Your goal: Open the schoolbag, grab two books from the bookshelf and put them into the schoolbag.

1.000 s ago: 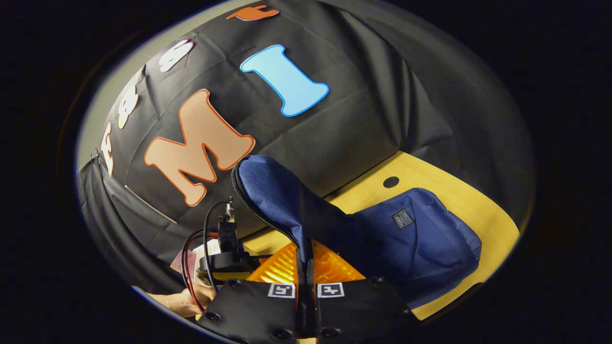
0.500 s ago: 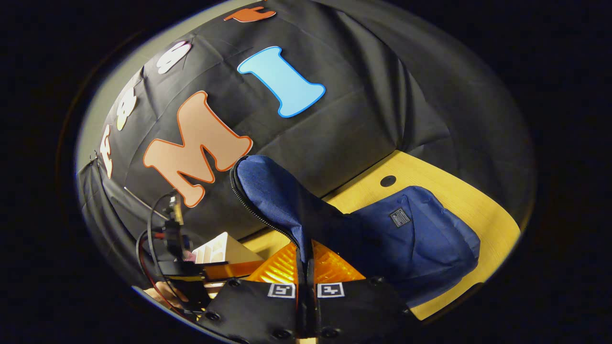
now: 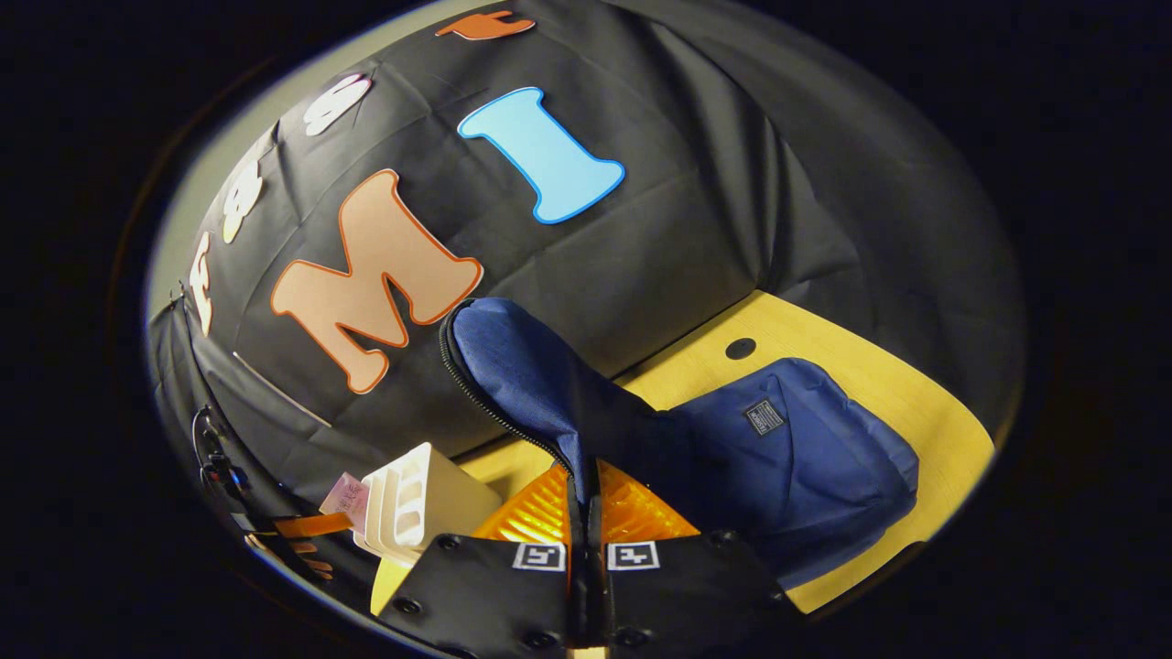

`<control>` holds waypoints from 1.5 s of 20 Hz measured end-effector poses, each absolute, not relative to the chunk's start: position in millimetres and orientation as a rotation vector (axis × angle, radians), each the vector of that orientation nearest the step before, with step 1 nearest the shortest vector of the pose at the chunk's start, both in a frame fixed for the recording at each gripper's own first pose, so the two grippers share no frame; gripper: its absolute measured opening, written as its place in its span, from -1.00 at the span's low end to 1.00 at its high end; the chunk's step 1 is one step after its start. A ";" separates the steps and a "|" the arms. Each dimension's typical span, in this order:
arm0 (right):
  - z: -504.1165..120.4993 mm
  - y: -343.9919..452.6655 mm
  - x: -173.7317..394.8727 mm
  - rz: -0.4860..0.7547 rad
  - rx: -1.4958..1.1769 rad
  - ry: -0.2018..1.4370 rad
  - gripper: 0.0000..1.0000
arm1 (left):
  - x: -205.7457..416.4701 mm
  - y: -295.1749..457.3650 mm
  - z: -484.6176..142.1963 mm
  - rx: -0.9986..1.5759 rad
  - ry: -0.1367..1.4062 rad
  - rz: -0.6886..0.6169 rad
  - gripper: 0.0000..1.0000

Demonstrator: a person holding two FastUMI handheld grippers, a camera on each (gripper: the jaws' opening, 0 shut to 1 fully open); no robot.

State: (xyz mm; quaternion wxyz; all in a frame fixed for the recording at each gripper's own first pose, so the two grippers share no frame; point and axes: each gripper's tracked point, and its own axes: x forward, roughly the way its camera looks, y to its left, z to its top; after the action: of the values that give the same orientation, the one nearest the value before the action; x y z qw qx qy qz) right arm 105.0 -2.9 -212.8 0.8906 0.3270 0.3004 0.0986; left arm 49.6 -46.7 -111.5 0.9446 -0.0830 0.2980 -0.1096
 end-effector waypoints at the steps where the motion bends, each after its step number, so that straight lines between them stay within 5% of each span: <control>1: -212.6 -3.8 105.2 0.202 0.678 0.622 -0.95 | 48.4 -26.4 -104.2 -0.178 0.592 -0.204 0.78; 13: -212.9 -4.8 105.3 0.157 0.668 0.612 -0.94 | 76.6 142.6 -42.1 -0.075 0.549 -0.090 0.77; 30: -208.6 -9.8 95.2 0.110 0.655 0.616 -0.94 | 154.5 208.3 -150.7 -0.120 0.875 -0.014 0.77</control>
State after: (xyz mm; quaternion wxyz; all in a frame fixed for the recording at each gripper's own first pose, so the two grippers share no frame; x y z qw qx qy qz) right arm 95.2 -9.8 -208.6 0.8992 0.3164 0.2976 0.0533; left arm 154.5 208.3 -150.7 0.9040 -0.0582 0.4235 -0.0068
